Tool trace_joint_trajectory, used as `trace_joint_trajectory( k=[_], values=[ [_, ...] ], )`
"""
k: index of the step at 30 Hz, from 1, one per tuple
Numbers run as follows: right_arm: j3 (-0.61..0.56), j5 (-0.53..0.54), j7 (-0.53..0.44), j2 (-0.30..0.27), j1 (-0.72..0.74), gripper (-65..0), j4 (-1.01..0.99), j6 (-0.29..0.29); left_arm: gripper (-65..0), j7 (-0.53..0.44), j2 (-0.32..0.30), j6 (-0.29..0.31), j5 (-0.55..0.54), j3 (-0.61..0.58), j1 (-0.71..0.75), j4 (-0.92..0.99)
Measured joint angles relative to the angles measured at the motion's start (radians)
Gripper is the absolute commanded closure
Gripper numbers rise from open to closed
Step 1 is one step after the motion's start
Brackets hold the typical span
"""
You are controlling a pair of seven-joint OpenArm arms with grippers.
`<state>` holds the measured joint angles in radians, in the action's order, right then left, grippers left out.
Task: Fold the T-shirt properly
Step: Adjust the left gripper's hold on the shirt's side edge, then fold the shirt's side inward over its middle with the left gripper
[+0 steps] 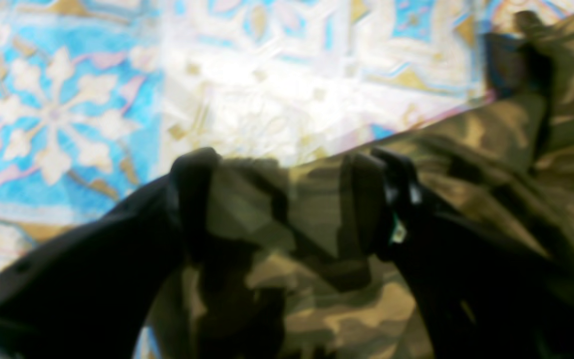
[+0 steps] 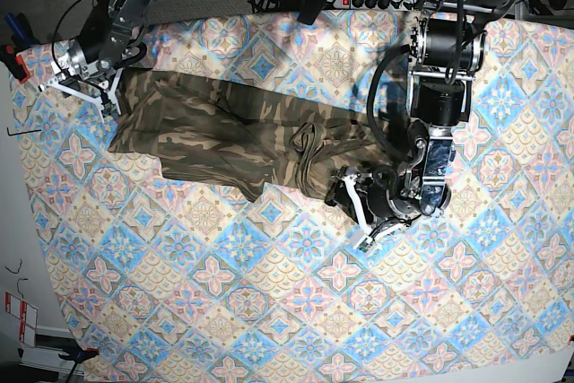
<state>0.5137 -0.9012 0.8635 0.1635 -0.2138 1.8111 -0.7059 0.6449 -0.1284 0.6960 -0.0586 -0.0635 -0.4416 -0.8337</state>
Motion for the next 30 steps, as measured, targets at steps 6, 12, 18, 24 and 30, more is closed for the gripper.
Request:
trace_joint_trajectory(
  k=[6,12,18,24,30],
  values=[
    [0.000,0.000,0.000,0.000,-0.002,-26.7,0.000,0.000,-37.3,0.001,-0.004,0.000,0.002,0.002,0.004,0.000],
    [-0.003,0.000,0.000,0.000,0.003,-26.7,0.000,0.000,-14.6,0.002,-0.004,0.000,0.002,-0.005,0.045,0.000],
    [-0.002,0.000,0.000,0.000,0.003,-26.7,0.000,0.000,0.0,0.053,0.001,0.000,-0.003,-0.005,0.045,0.000],
    [-0.004,0.000,0.000,0.000,0.004,-26.7,0.000,0.000,0.0,0.065,0.001,0.000,-0.013,0.002,0.046,-0.001],
    [-0.005,0.000,0.000,0.000,0.003,-26.7,0.000,0.000,0.0,0.095,0.016,-0.003,-0.023,0.002,0.127,-0.225]
  ],
)
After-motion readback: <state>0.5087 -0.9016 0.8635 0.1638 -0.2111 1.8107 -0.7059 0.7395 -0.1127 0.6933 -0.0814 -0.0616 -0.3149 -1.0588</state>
